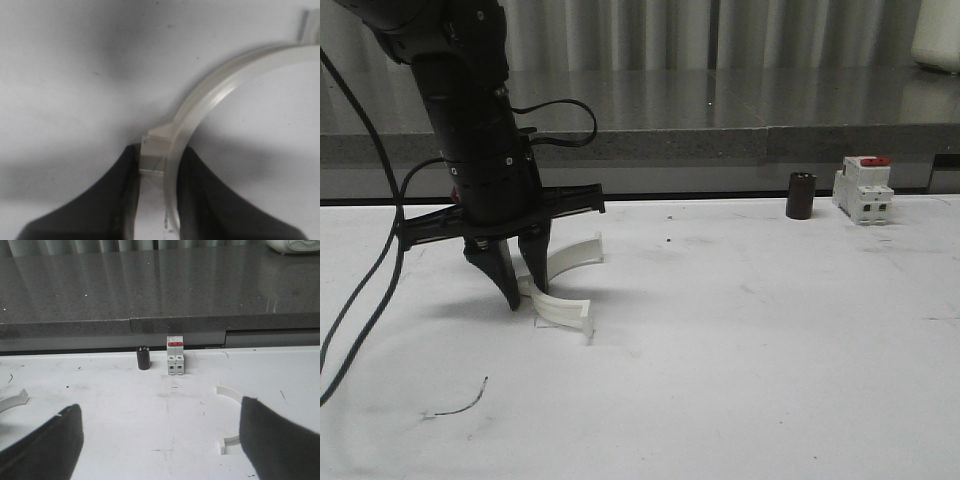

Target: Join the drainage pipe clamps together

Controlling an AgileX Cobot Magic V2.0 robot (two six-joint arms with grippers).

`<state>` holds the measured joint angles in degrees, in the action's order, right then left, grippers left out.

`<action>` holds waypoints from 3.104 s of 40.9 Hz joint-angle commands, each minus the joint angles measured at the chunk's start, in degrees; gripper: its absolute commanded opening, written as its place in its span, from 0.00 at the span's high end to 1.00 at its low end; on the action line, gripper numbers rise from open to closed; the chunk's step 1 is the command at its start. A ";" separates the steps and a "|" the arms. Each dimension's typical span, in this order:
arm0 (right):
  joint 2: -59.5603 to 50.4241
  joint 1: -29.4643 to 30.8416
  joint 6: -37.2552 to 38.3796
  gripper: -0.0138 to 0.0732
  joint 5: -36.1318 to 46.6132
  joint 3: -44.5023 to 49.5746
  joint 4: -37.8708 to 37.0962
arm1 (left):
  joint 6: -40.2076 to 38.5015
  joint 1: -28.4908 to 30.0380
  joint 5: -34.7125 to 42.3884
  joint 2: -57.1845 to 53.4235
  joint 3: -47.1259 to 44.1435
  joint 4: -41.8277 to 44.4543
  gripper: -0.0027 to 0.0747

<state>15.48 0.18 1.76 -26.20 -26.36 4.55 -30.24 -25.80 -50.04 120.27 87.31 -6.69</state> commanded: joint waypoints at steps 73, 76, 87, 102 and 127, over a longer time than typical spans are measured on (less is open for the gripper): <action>0.97 0.18 -0.26 0.09 4.39 -1.80 -0.37 | 14.34 8.47 19.23 -68.05 -45.55 19.64 0.99; 0.97 0.18 -0.26 0.09 4.39 -1.80 -0.37 | 14.34 8.37 20.97 -73.27 -49.71 19.64 0.99; 0.97 0.18 -0.26 0.09 4.39 -1.80 -0.37 | 14.34 8.37 24.12 -91.82 -60.35 25.02 0.99; 0.97 0.18 -0.26 0.09 4.39 -1.80 -0.37 | 14.34 8.37 24.34 -99.86 -62.26 26.83 0.99; 0.97 0.18 -0.26 0.09 4.39 -1.80 -0.37 | 14.34 8.37 24.34 -99.86 -62.26 26.83 0.99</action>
<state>15.48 0.18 1.76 -26.20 -26.36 4.55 -15.80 -17.51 -30.36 20.08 23.53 19.36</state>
